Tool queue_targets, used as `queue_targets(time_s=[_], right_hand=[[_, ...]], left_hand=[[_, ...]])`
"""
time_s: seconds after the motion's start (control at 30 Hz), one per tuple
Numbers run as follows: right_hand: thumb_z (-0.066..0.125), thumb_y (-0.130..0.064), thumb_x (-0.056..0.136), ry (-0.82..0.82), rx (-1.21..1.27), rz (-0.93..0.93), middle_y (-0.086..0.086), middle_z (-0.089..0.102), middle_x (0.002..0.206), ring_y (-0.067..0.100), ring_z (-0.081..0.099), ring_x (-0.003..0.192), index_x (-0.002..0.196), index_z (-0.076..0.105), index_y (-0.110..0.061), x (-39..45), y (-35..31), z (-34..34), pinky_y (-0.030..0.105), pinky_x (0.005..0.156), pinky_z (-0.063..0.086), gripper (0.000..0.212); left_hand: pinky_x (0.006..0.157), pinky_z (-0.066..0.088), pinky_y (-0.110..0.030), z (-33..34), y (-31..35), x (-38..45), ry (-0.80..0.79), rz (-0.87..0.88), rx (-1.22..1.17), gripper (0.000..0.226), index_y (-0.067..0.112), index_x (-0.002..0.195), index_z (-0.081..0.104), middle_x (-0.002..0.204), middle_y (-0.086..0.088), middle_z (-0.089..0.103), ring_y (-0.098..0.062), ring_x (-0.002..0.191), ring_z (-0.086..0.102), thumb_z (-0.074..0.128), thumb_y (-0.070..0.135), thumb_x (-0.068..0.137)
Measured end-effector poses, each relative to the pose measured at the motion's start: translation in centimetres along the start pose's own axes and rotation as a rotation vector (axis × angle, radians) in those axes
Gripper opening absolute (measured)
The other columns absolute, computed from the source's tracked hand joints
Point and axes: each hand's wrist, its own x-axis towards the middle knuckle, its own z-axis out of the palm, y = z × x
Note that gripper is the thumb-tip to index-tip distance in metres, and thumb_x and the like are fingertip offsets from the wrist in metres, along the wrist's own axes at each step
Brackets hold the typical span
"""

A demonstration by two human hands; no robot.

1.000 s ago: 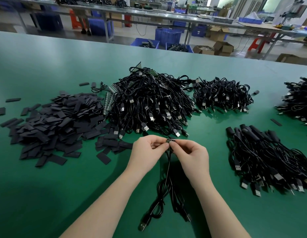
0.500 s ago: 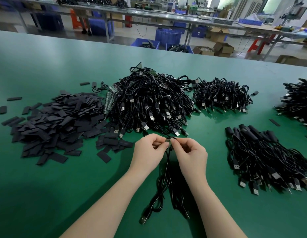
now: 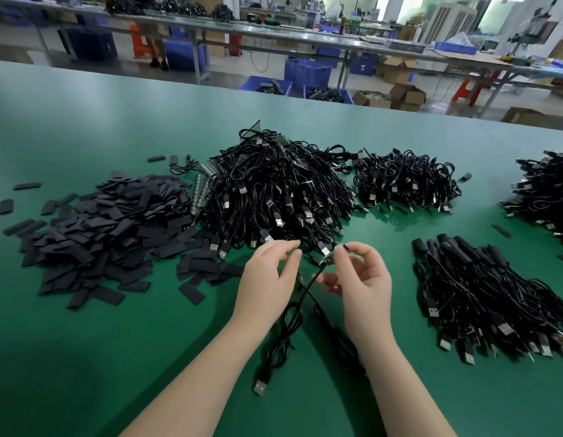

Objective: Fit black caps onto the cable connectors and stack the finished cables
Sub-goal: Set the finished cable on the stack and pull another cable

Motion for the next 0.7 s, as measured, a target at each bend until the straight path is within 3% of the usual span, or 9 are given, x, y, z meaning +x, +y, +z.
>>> queue_targets(time_s=[0.1, 0.27, 0.4, 0.5, 0.6, 0.7], right_hand=[[0.064, -0.018, 0.096, -0.003, -0.014, 0.071, 0.001, 0.063, 0.085, 0.027, 0.073, 0.065, 0.082, 0.063, -0.032, -0.2, 0.7, 0.2, 0.025, 0.055, 0.054, 0.020], [0.061, -0.012, 0.098, 0.046, 0.048, 0.110, 0.008, 0.055, 0.096, 0.025, 0.075, 0.077, 0.084, 0.060, -0.026, 0.0, 1.1, 0.1, 0.027, 0.064, 0.058, 0.019], [0.063, -0.015, 0.097, 0.123, 0.032, 0.150, 0.010, 0.057, 0.099, 0.025, 0.075, 0.079, 0.088, 0.059, -0.021, 0.1, 1.2, -0.3, 0.028, 0.063, 0.058, 0.011], [0.064, -0.016, 0.096, 0.122, -0.030, 0.132, 0.008, 0.060, 0.095, 0.028, 0.075, 0.076, 0.090, 0.059, -0.020, 0.0, 1.1, -0.3, 0.035, 0.065, 0.055, 0.009], [0.068, -0.017, 0.092, 0.068, -0.185, 0.110, 0.004, 0.069, 0.082, 0.020, 0.073, 0.068, 0.092, 0.062, -0.020, -0.2, 1.0, -0.1, 0.038, 0.066, 0.053, 0.007], [0.074, -0.020, 0.088, 0.016, -0.343, 0.105, -0.001, 0.073, 0.075, 0.011, 0.066, 0.062, 0.090, 0.065, -0.023, -0.3, 0.6, -0.2, 0.039, 0.070, 0.053, 0.009]], left_hand=[[0.096, 0.044, -0.018, -1.1, 0.6, 0.3, 0.029, 0.094, 0.058, 0.030, 0.029, 0.124, 0.065, 0.115, 0.022, 0.060, 0.005, 0.113, 0.052, 0.048, 0.038, 0.100], [0.103, 0.041, -0.031, -1.4, 1.5, 0.1, -0.174, 0.321, 0.412, 0.052, 0.027, 0.141, 0.050, 0.131, 0.013, 0.061, -0.007, 0.121, 0.053, 0.055, 0.048, 0.094], [0.102, 0.037, -0.030, -0.7, 1.5, -0.3, -0.243, 0.377, 0.477, 0.047, 0.032, 0.141, 0.048, 0.129, 0.014, 0.061, -0.009, 0.120, 0.053, 0.055, 0.040, 0.095], [0.100, 0.038, -0.031, -0.8, 1.3, -0.1, -0.237, 0.371, 0.483, 0.045, 0.033, 0.139, 0.051, 0.124, 0.012, 0.065, -0.011, 0.115, 0.057, 0.056, 0.025, 0.096], [0.093, 0.040, -0.027, -0.7, 0.9, -0.1, -0.199, 0.335, 0.489, 0.057, 0.034, 0.141, 0.047, 0.122, 0.012, 0.064, -0.013, 0.111, 0.057, 0.055, 0.007, 0.092], [0.084, 0.049, -0.031, -0.6, 0.8, -0.2, -0.220, 0.267, 0.398, 0.052, 0.034, 0.141, 0.046, 0.126, 0.009, 0.058, -0.016, 0.107, 0.058, 0.053, 0.014, 0.094]])
